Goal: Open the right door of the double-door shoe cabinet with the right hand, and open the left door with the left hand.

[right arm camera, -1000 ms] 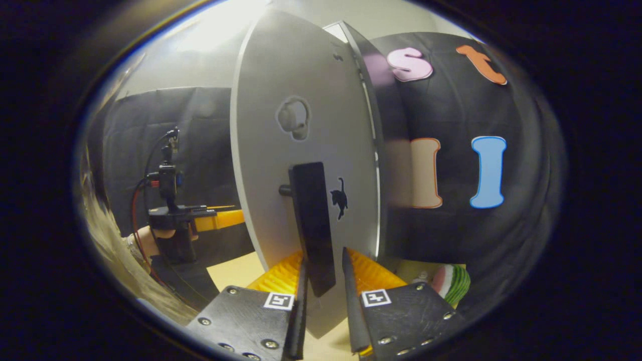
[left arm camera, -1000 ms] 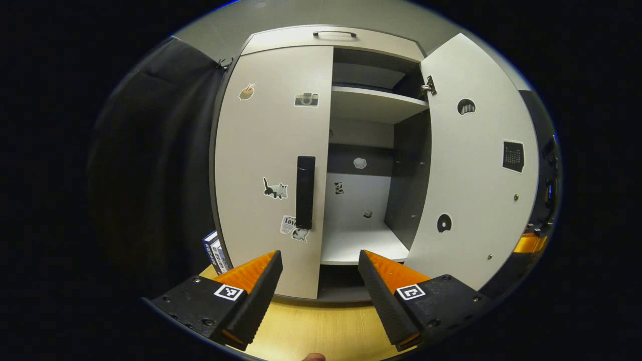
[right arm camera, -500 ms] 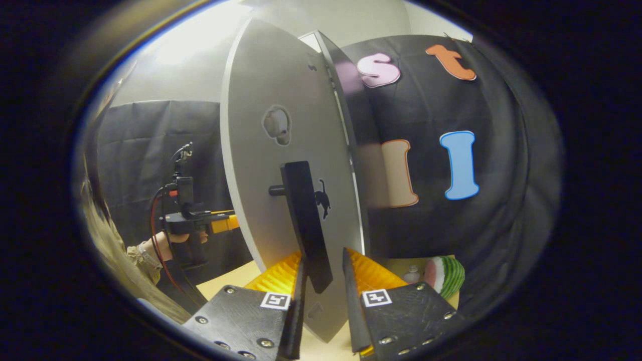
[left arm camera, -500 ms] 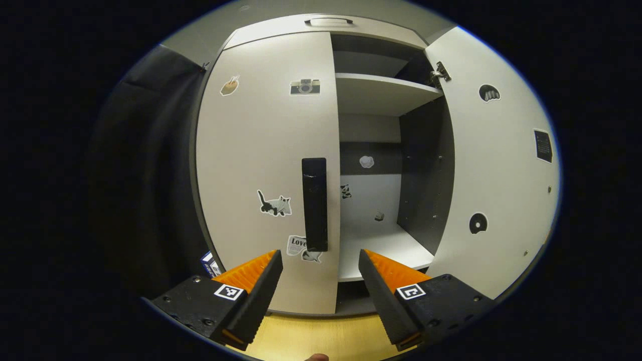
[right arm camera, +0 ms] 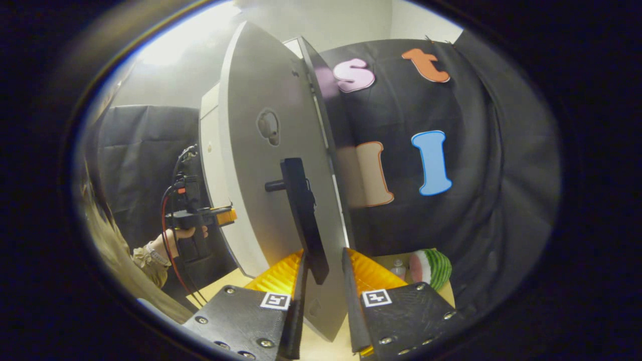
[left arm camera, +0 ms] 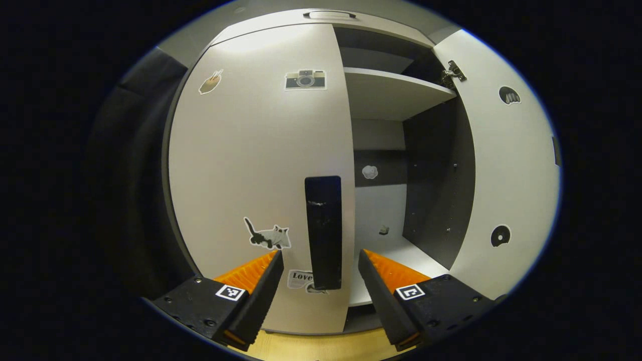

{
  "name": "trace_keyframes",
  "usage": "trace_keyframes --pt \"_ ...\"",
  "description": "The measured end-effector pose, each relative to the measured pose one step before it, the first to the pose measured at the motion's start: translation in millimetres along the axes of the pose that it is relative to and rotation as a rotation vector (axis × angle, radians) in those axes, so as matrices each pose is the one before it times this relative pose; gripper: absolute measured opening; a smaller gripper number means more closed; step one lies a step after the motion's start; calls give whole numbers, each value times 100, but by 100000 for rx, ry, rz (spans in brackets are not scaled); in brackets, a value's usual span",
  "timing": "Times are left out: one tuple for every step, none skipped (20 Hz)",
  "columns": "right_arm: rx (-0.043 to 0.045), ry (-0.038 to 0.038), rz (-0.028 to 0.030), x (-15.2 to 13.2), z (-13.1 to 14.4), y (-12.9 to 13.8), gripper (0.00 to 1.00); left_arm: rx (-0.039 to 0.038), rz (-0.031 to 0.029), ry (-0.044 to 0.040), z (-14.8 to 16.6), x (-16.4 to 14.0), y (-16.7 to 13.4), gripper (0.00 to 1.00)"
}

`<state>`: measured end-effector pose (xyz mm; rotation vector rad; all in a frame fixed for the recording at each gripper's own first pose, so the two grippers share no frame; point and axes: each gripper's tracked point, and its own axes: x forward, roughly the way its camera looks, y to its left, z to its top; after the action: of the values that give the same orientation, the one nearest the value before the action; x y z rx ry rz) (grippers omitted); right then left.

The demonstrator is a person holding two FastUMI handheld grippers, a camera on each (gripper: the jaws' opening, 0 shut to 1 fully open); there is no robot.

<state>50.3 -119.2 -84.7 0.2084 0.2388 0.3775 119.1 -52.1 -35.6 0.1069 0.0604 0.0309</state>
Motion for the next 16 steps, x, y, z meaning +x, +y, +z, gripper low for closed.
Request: trace_keyframes --pt "363 -175 -958 -206 -85 -18 30 354 -278 -915 351 344 -116 86" --pt "558 -112 -684 -142 -23 -34 30 681 -595 -670 165 203 -183 81" --pt "560 -68 -600 -158 -74 -24 30 1201 -856 454 -13 260 -151 74" --pt "409 -38 -560 -102 -57 -45 30 549 -199 61 -7 287 -32 68" --pt "248 -33 -549 -209 -44 5 30 278 318 272 -86 248 82 57" --pt "-5 -36 -377 -166 17 53 30 70 -130 366 -132 258 98 49" --pt "-247 40 -352 -29 4 21 30 -834 -602 22 -23 -85 -50 40" --pt "-215 80 -252 -37 62 -102 30 -1585 -949 -591 109 138 -42 38" --pt "-92 113 -147 187 -18 -42 30 -1790 -722 38 -68 4 36 36" --pt "23 274 87 78 5 -41 30 -763 -481 -195 31 -21 -15 35" --pt "40 267 169 -80 -83 0 31 802 211 639 -16 5 46 33" --pt "-84 212 38 -119 31 -4 31 815 368 405 -63 -15 13 31" --pt "-396 58 -14 -130 -86 89 30 341 273 301 -5 0 27 28" --pt "-321 16 35 -85 125 -60 30 -678 238 402 -24 -42 28 26" --pt "-22 96 190 -1 21 9 30 -1169 80 351 -32 -28 -5 23" --pt "201 -2 315 55 41 49 30 -559 -61 170 12 -23 -10 22"
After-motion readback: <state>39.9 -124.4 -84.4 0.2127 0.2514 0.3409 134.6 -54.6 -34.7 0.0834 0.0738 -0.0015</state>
